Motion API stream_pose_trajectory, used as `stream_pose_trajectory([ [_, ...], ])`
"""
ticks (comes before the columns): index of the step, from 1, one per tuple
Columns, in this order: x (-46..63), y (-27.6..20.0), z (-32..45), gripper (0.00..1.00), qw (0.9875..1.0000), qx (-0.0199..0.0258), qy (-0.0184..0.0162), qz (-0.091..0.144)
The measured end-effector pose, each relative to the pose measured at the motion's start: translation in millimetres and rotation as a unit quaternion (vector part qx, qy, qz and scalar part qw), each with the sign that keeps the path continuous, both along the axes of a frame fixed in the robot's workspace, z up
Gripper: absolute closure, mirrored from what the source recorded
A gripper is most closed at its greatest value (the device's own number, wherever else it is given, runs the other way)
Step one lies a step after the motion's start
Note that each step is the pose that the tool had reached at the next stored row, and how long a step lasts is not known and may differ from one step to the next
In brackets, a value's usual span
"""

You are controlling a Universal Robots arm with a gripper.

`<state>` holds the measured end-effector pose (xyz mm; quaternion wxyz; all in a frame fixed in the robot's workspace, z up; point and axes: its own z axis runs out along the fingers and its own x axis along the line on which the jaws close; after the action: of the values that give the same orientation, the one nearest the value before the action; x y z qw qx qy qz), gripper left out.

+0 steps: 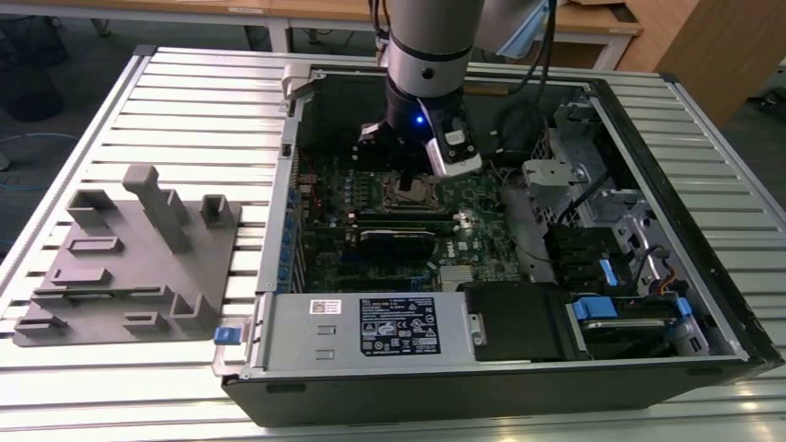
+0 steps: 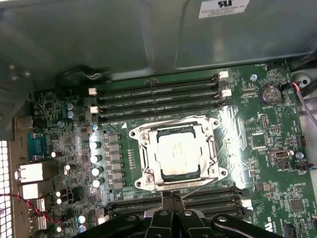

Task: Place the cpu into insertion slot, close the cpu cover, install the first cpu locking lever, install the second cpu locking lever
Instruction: 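Install the second cpu locking lever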

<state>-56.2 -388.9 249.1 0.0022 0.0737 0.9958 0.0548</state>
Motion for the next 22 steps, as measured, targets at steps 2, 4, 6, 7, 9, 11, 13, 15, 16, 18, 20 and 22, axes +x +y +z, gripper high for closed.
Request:
stream_pose_trajectory([
  [2,-0.3,-0.6,-1.0,0.89,1.0,0.0,0.0,0.0],
  [4,-1.1,-0.8,-2.2,0.89,1.0,0.0,0.0,0.0],
  [6,-3.1,-1.0,-3.8,0.89,1.0,0.0,0.0,0.0],
  [7,-4.3,-1.2,-4.4,0.89,1.0,-0.0001,0.0,0.0],
  [9,-6.0,-1.7,-5.2,0.89,1.0,0.0,0.0,0.0],
  [11,-6.0,-2.2,-5.2,0.89,1.0,-0.0001,0.0,0.0],
  [13,-6.2,-4.0,-5.4,0.89,1.0,0.0,0.0,0.0],
  [15,-6.5,-6.1,-6.1,0.89,1.0,0.0,0.0,0.0],
  [16,-7.0,-6.3,-7.1,0.89,1.0,0.0001,-0.0001,0.0],
  [18,-8.8,-6.5,-9.9,0.89,1.0,-0.0001,0.0,0.0],
  [20,-11.6,-6.5,-13.1,0.89,1.0,0.0,0.0,0.0],
  [22,-14.1,-6.5,-15.6,0.89,1.0,0.0,0.0,0.0],
])
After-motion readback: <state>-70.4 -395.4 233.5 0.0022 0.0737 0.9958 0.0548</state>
